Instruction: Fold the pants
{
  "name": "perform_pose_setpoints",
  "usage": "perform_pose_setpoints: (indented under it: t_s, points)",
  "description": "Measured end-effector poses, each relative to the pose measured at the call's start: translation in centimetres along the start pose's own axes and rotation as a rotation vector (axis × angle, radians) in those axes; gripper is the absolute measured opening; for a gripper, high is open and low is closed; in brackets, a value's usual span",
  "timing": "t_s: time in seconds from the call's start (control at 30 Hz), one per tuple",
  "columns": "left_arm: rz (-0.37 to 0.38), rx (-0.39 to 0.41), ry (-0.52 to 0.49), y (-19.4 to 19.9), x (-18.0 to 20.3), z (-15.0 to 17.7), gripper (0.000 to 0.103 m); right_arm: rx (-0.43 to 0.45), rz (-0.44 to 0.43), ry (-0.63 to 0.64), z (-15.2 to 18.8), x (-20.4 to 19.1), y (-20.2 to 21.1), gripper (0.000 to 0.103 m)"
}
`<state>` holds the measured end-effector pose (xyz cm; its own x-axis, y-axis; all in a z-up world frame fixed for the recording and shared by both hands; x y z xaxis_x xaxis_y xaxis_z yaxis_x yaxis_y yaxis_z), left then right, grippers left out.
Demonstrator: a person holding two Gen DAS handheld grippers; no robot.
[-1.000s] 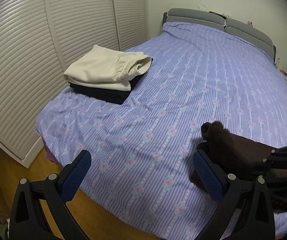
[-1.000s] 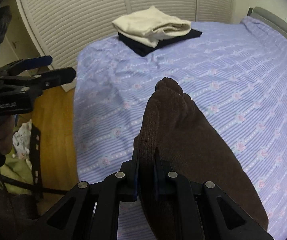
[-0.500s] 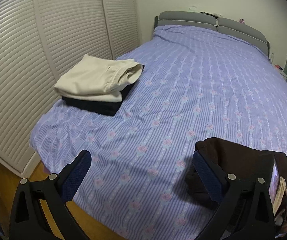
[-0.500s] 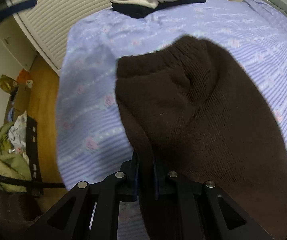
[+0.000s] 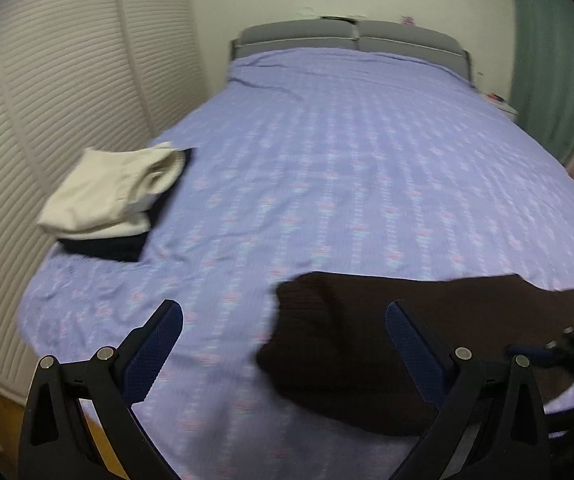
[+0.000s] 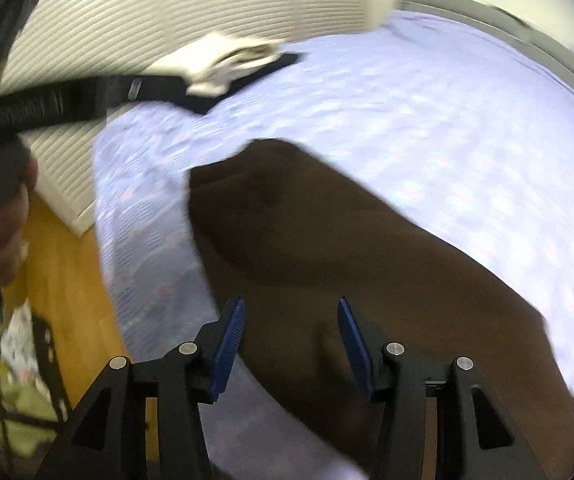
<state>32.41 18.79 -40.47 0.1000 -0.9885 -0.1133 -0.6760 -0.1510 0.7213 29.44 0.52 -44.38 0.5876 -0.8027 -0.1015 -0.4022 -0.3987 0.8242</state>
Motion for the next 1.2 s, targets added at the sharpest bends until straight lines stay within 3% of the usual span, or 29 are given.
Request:
perform_pose_setpoints:
  t_s: [0.27, 0.43, 0.6, 0.77, 0.83, 1.03, 1.1, 1.2]
  points:
    - [0.173, -0.004, -0.159, 0.2, 12.4, 0.1, 0.103, 0.012, 0.301, -0.471, 8.4, 13.7, 9.1, 0.049]
    - [0.263, 0.003, -0.243, 1.1, 20.1, -0.1, 0.103, 0.029, 0.391, -0.744, 15.4, 21.2, 12.4, 0.049]
    - [0.333, 0.029, -0.33, 2.4, 26.2, 0.0, 0.103, 0.068, 0.327, -0.928, 19.4, 25.2, 12.6, 0.049]
    - [0.361, 0.023, -0.385, 2.5, 30.2, -0.2, 0.103, 0.087, 0.189, -1.032, 22.3, 26.3, 10.1, 0.05]
    - [0.367, 0.02, -0.401, 2.4, 31.2, -0.3, 0.103, 0.087, 0.163, -1.061, 22.8, 26.6, 9.3, 0.051]
    - [0.366, 0.016, -0.444, 2.1, 33.8, -0.6, 0.103, 0.122, -0.023, -1.127, 23.3, 26.2, 6.9, 0.054]
    - [0.366, 0.013, -0.448, 2.0, 34.3, -0.8, 0.103, 0.135, -0.063, -1.12, 22.7, 25.7, 6.8, 0.034]
    - [0.367, 0.015, -0.454, 2.0, 35.2, -1.0, 0.103, 0.136, -0.021, -1.025, 21.3, 25.7, 8.0, 0.022]
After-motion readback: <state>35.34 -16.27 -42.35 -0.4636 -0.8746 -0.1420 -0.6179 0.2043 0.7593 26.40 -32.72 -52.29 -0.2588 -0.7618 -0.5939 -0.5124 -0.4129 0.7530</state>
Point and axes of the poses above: each gripper's, at about its wrist camera, not at the fingertips, and y roughly against the way its jaws point, x to its right, z to its underside, the point moved 9 cm from there along -y, roughly the way its jaws point, and after that the axes turned 2 degrees about -y, right-handed, at the moved point
